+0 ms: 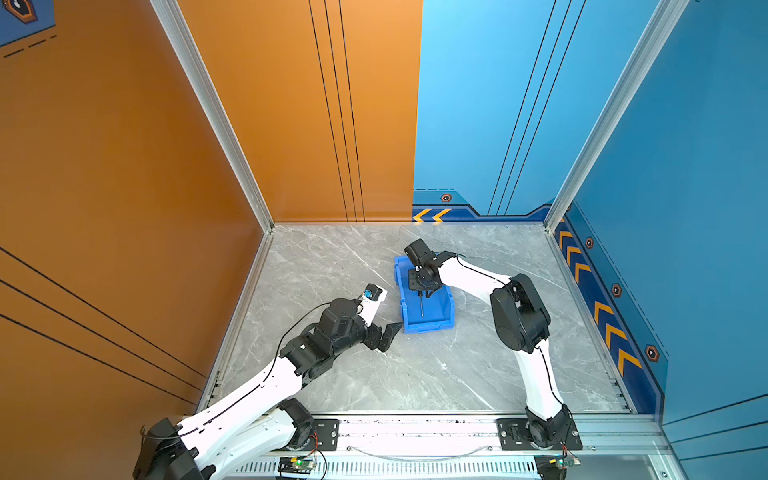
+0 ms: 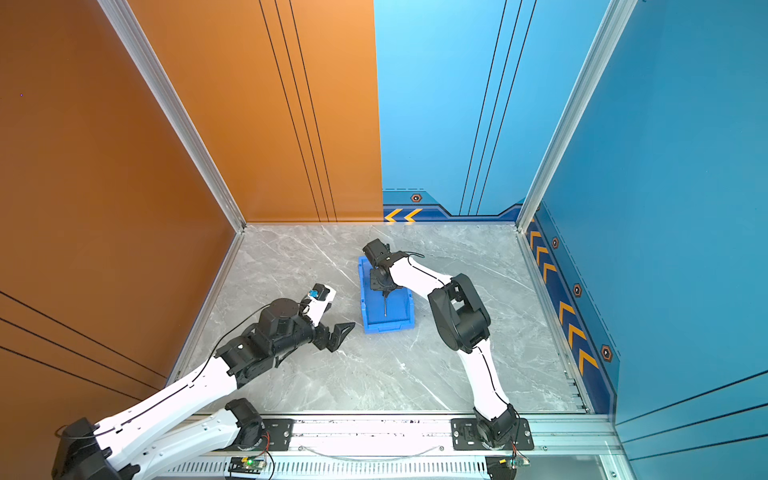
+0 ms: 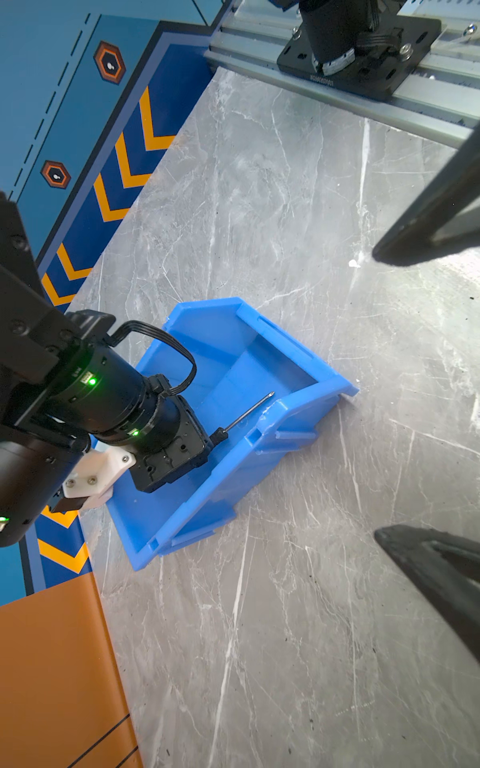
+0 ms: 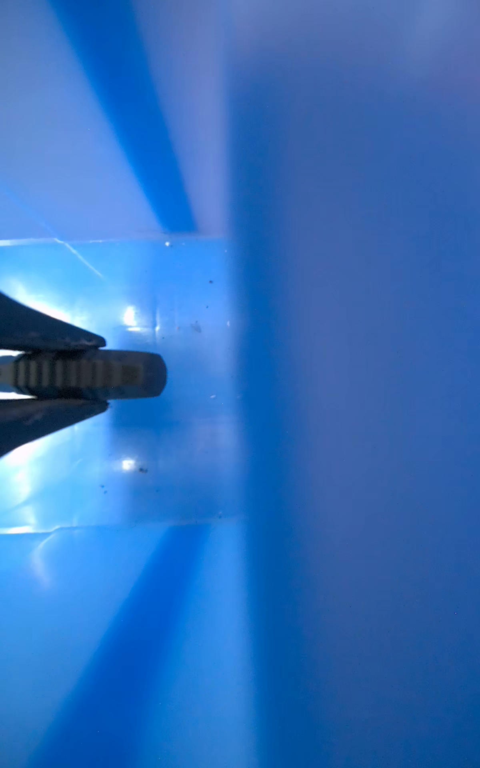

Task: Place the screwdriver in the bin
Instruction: 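Lower the screwdriver into the bin and open the right gripper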

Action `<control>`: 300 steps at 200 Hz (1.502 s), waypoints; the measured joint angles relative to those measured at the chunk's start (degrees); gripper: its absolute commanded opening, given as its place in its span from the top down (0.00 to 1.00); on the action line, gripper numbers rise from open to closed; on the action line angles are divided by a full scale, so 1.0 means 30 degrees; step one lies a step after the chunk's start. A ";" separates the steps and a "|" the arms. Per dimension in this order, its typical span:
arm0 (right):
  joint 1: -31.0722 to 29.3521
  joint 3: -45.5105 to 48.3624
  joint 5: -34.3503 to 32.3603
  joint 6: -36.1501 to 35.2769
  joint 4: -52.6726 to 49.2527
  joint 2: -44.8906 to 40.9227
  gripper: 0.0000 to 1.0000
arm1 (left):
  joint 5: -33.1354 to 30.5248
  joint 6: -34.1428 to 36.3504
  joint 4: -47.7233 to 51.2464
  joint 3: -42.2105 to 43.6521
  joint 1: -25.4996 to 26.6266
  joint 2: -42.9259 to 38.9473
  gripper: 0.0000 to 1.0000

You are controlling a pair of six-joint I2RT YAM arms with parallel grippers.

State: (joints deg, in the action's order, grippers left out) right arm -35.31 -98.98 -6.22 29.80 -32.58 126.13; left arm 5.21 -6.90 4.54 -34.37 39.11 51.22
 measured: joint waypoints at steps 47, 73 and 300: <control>-0.0051 -0.0029 -0.0022 0.0000 0.0080 0.0044 0.95 | 0.0000 -0.0051 0.0415 0.0262 -0.0277 -0.0670 0.02; -0.0189 -0.0029 -0.0146 0.0000 0.0073 0.0044 0.89 | 0.0000 -0.0073 0.0444 0.0379 -0.0321 -0.0845 0.02; -0.1800 0.0466 -0.1734 -0.0670 0.0080 -0.3912 0.47 | -0.1734 -0.0452 0.2900 0.0561 -0.0430 -0.1894 0.02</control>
State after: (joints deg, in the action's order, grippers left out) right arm -40.71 -97.58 -11.42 27.79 -32.34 114.39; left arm 0.01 -8.25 13.23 -32.69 37.82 45.54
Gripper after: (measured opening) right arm 0.515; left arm 0.979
